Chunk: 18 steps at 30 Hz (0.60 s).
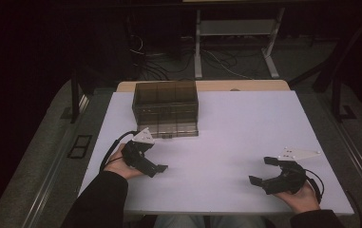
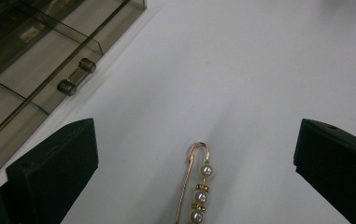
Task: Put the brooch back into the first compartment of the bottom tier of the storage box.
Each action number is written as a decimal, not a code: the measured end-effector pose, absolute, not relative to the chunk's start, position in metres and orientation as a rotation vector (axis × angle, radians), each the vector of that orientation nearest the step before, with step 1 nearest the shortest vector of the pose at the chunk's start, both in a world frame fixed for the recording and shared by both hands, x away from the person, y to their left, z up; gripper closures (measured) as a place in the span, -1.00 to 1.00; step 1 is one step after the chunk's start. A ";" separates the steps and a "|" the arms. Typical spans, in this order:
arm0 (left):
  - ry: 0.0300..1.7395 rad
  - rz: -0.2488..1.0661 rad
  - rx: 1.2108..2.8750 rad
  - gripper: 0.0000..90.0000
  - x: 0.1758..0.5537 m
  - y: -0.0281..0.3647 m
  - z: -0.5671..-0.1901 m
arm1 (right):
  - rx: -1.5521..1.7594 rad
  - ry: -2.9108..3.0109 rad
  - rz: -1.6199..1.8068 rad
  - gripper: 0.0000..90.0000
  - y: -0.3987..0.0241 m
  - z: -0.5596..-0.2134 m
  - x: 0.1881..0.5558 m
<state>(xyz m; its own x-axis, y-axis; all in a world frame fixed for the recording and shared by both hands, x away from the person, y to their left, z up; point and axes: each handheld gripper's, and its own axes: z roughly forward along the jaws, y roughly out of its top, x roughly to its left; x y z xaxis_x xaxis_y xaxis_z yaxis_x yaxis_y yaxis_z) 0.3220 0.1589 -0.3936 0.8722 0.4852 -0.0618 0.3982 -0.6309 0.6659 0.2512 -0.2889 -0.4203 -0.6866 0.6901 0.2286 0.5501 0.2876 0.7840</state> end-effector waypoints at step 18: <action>0.552 0.064 2.433 -0.93 0.320 0.154 -0.405 | 1.161 2.388 1.358 -1.00 -0.289 -0.420 0.251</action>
<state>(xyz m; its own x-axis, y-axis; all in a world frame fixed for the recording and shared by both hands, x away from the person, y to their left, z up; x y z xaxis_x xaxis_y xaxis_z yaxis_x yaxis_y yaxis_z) 0.3203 0.1545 -0.4053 0.9107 0.4034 -0.0884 0.3728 -0.7108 0.5965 0.2512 -0.2887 -0.4202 -0.6862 0.6917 0.2250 0.5471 0.2870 0.7863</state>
